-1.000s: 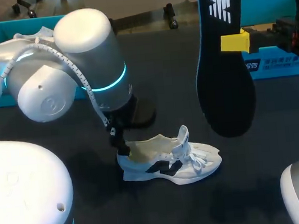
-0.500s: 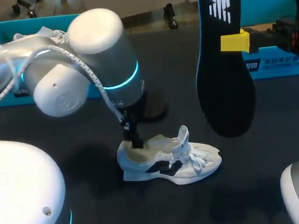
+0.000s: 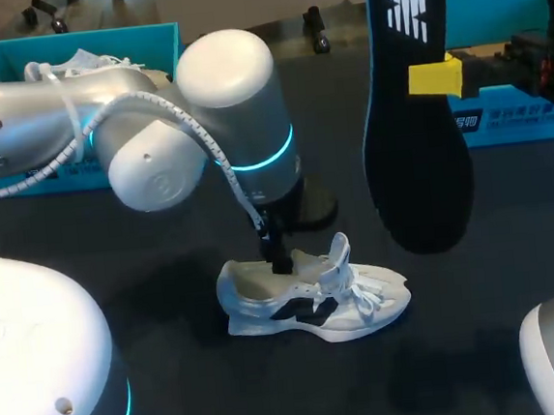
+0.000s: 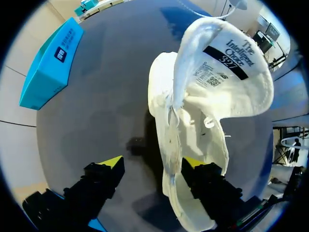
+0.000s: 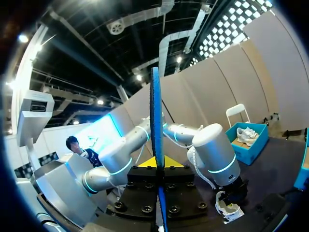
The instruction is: Take the shoe out of the shoebox, open the shoe tongue, remove and reinsert the insole, then place the shoe into the shoebox
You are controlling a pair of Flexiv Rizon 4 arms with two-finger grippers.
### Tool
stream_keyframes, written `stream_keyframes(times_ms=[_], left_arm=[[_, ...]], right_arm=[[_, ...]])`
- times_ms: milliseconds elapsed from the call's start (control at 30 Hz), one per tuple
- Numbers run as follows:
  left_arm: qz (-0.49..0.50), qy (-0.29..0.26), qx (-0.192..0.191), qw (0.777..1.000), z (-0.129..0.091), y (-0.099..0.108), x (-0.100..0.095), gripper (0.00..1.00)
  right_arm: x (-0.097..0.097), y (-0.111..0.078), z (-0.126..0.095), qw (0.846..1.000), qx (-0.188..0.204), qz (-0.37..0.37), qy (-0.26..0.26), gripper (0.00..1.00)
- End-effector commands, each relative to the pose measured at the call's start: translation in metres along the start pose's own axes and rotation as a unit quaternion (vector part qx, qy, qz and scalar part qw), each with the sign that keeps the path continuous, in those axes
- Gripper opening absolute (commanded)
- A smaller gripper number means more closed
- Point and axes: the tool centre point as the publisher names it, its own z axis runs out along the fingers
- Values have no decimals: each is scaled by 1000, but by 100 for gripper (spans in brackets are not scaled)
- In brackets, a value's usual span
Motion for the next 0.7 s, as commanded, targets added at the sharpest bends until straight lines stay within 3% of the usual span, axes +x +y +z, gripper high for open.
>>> stream_keyframes(times_ms=[33,367,400,433,467,700], left_arm=[[-3,6,0,1000,9,-3,0,62],[-4,27,5,1000,20,-5,15,42],[-4,28,6,1000,21,-5,16,29],[-4,30,6,1000,21,-5,17,4],[-3,30,7,1000,21,-5,18,0],[8,29,9,999,18,-3,19,0]], right_arm=[[-3,4,4,1000,3,1,1,0],[-3,4,4,1000,3,1,1,0],[-3,4,4,1000,3,1,1,0],[-3,4,4,1000,3,1,1,0],[-3,4,4,1000,3,1,1,0],[-3,4,4,1000,3,1,1,0]])
